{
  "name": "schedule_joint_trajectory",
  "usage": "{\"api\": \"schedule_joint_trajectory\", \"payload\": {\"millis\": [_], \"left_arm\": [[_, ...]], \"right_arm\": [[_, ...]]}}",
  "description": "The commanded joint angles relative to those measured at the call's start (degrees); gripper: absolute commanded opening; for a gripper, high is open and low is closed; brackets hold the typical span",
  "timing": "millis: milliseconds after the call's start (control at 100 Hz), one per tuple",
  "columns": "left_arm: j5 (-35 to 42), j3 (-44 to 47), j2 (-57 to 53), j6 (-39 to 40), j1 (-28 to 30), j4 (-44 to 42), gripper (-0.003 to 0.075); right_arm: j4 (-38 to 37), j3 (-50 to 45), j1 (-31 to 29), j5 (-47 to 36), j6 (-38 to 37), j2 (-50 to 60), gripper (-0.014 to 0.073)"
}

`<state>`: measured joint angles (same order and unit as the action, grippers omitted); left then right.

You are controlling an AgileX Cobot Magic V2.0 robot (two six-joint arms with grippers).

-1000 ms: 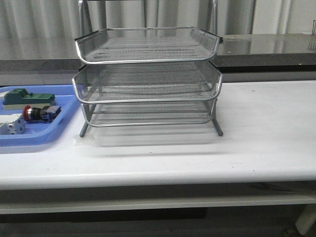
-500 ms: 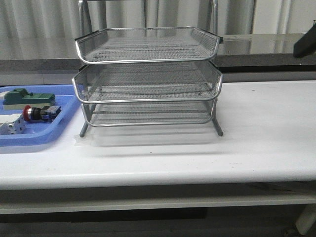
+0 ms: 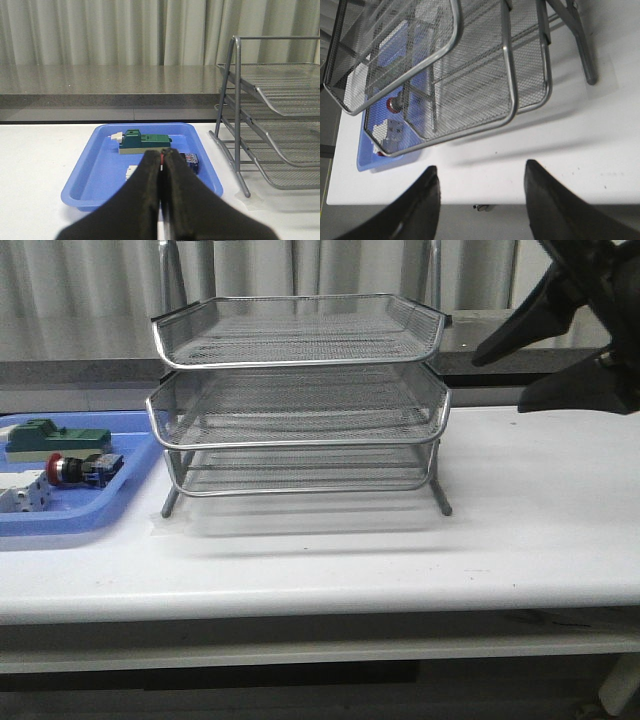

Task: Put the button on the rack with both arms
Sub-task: 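Reach the right gripper to the middle wire tray's front edge and grasp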

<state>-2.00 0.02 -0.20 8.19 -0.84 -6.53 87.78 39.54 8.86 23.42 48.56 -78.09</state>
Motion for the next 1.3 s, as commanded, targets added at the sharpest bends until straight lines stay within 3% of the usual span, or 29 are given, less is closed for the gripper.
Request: {"api": "schedule_joint_trajectory", "payload": {"millis": [0, 500, 1070, 1150, 1290], "left_arm": [[4.73, 2.72, -1.99, 0.48, -0.41, 0.29, -0.002], [4.73, 2.72, -1.99, 0.48, -0.41, 0.29, -0.002], [4.73, 2.72, -1.99, 0.48, -0.41, 0.29, -0.002], [4.73, 2.72, -1.99, 0.48, -0.41, 0.29, -0.002], [4.73, 2.72, -1.99, 0.48, -0.41, 0.29, -0.002]], "right_arm": [[7.85, 3.32, 0.08, 2.15, 6.29, -1.98, 0.04], [9.45, 13.51, 0.08, 7.18, 7.35, -17.69, 0.04], [11.26, 17.13, 0.08, 9.51, 7.95, -22.56, 0.039], [11.26, 17.13, 0.08, 9.51, 7.95, -22.56, 0.033], [11.26, 16.88, 0.08, 9.64, 7.95, -22.56, 0.0153]]}}
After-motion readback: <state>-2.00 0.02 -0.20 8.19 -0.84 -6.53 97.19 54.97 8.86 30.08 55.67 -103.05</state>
